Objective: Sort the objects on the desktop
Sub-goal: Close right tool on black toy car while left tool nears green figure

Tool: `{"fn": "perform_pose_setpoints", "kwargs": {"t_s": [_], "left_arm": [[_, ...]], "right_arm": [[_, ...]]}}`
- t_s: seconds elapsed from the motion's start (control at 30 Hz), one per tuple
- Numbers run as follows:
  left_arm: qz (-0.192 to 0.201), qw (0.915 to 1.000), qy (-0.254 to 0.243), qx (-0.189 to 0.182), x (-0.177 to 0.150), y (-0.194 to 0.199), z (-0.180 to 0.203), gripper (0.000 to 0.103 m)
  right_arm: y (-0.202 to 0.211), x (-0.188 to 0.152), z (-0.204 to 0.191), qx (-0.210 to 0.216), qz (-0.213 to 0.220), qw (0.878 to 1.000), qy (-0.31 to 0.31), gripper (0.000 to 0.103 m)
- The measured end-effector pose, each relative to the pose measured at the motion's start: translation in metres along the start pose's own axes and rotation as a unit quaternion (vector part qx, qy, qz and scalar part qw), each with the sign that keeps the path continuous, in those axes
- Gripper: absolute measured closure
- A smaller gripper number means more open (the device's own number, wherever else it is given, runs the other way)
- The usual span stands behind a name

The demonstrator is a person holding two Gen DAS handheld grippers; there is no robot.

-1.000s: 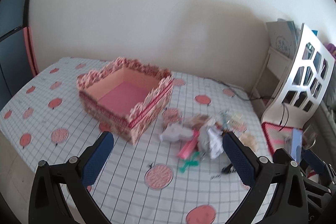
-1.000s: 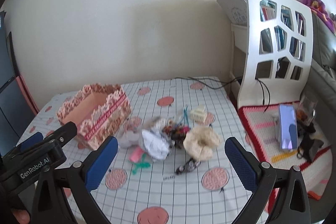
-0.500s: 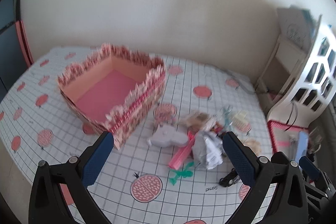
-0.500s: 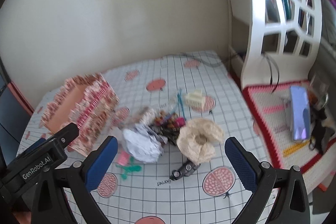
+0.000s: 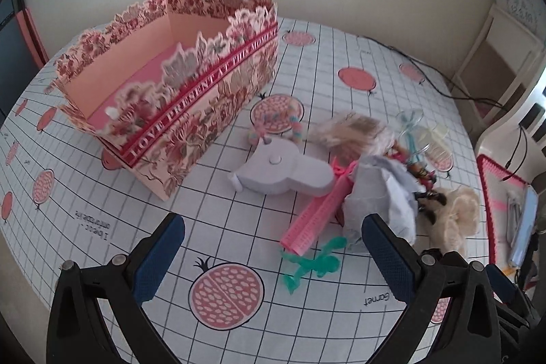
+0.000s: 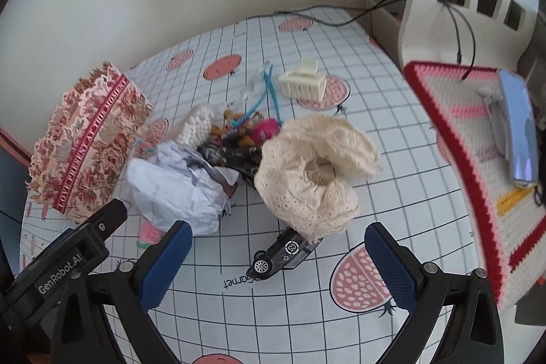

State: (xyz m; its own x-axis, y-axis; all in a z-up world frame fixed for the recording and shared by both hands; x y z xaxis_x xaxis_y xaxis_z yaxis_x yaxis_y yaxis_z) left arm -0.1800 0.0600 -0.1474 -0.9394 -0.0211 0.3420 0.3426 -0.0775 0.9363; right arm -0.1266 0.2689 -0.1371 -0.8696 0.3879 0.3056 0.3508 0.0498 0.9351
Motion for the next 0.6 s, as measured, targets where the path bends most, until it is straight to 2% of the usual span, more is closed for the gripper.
{"fn": "perform_pose_setpoints", "kwargs": {"t_s": [0.3,0.47,0.6], "left_arm": [[-0.031,0.9995,0.007,-0.006,-0.013,-0.026,-0.004,0.0],[-0.036,0.9993,0.008,-0.004,-0.017,-0.031,-0.002,0.0],[-0.039,0.9991,0.003,-0.014,-0.02,-0.032,0.0,0.0]], "right_arm": [[-0.017,-0.008,-0.002,-0.009,-0.017,1.0,0.007,0.02],[-0.025,-0.011,0.0,-0.003,-0.028,1.0,0.002,0.037],[-0.032,-0.014,0.007,-0.007,-0.036,0.999,-0.006,0.046]]}}
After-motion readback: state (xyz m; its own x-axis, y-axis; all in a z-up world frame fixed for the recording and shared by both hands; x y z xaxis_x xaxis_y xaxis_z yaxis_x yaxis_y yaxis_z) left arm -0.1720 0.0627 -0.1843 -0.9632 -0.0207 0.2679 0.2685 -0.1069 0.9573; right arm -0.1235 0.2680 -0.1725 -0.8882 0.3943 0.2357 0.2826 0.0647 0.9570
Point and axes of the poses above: each gripper's, at about its wrist camera, not at the fingertips, and y roughly against the way its jaws point, z to its right, x to its top, the point moved 7 cm from there along -y, roughly the way its jaws point, and after that the axes turned 10 degrees about -z, right-handed, at the moved point
